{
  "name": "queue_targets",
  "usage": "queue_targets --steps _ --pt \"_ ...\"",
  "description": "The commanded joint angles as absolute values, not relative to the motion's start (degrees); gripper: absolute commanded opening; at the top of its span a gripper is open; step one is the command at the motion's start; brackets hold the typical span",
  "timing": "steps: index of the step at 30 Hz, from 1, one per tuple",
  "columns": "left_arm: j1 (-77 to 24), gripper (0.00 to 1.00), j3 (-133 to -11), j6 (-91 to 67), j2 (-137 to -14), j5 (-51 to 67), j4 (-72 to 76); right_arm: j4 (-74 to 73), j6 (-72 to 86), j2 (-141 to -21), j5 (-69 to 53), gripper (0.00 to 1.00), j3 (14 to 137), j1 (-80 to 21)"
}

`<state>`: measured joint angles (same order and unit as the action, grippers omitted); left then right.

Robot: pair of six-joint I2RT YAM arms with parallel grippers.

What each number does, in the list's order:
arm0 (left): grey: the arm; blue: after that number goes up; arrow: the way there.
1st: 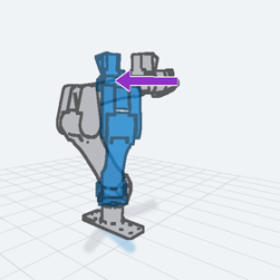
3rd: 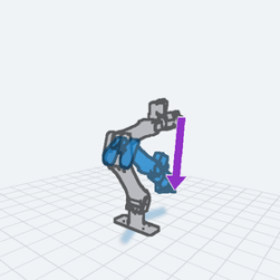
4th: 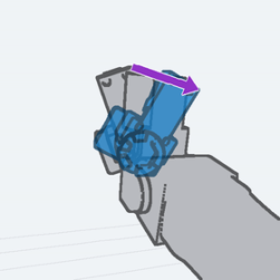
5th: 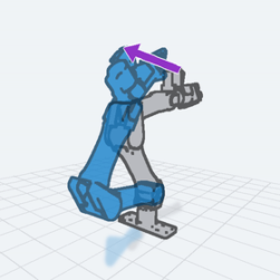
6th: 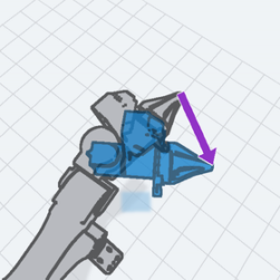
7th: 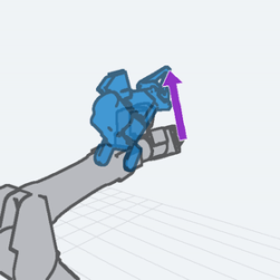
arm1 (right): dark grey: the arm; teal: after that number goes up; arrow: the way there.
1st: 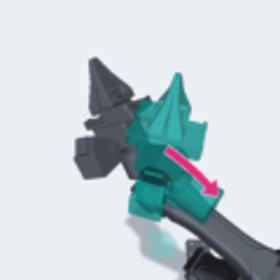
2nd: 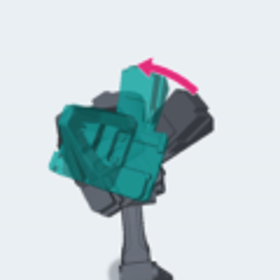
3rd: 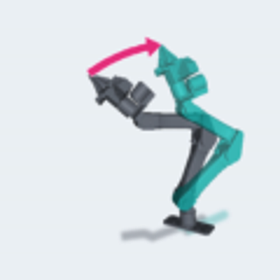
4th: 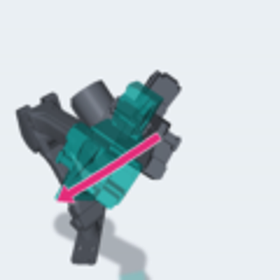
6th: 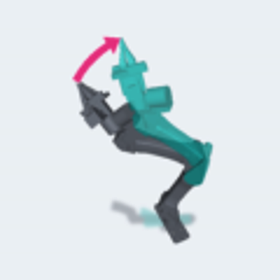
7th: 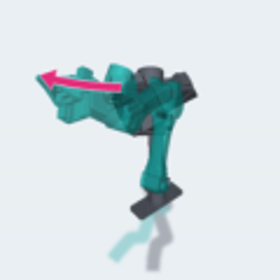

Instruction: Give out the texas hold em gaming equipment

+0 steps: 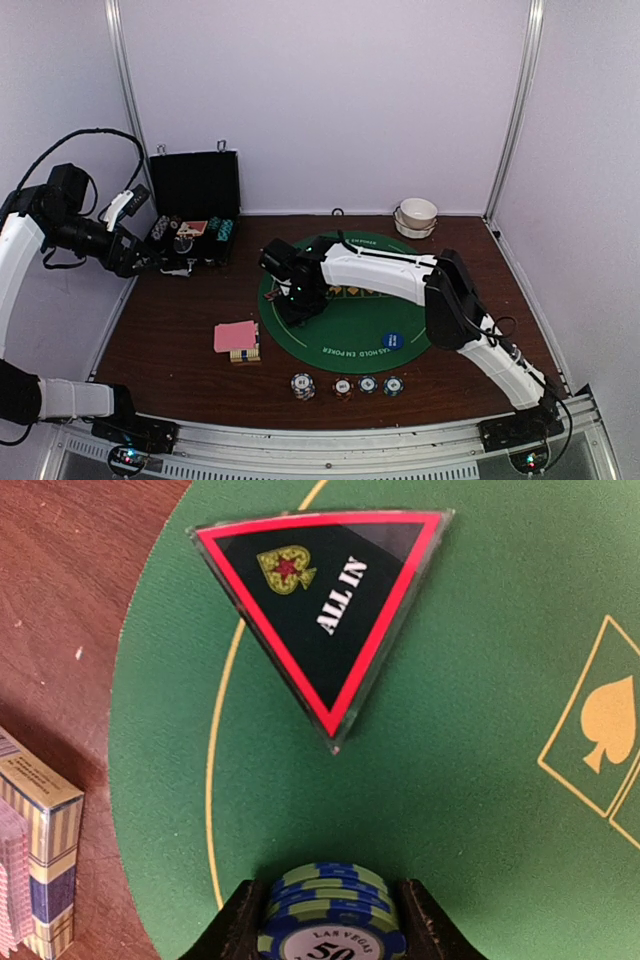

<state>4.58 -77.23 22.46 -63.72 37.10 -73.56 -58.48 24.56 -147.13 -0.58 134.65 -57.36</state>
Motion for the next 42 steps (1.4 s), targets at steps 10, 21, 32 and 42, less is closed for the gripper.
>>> queue_targets --steps 10,21,32,42 --pt "5.01 0.97 -76.4 23.38 -62.92 37.8 -72.69 -57.98 24.31 -148.87 -2.03 0.65 137.06 -55.92" --pt "4.97 0.97 -76.25 23.12 -62.41 37.19 -72.77 -61.05 22.35 -135.73 1.48 0.72 132.65 -55.57" --pt "5.01 0.98 -76.73 23.11 -63.07 37.79 -72.72 -53.88 27.99 -103.82 1.33 0.8 86.32 -56.17" --pt "5.01 0.98 -76.95 22.94 -63.41 37.69 -72.97 -46.2 38.4 -93.26 -2.33 0.9 61.36 -61.49"
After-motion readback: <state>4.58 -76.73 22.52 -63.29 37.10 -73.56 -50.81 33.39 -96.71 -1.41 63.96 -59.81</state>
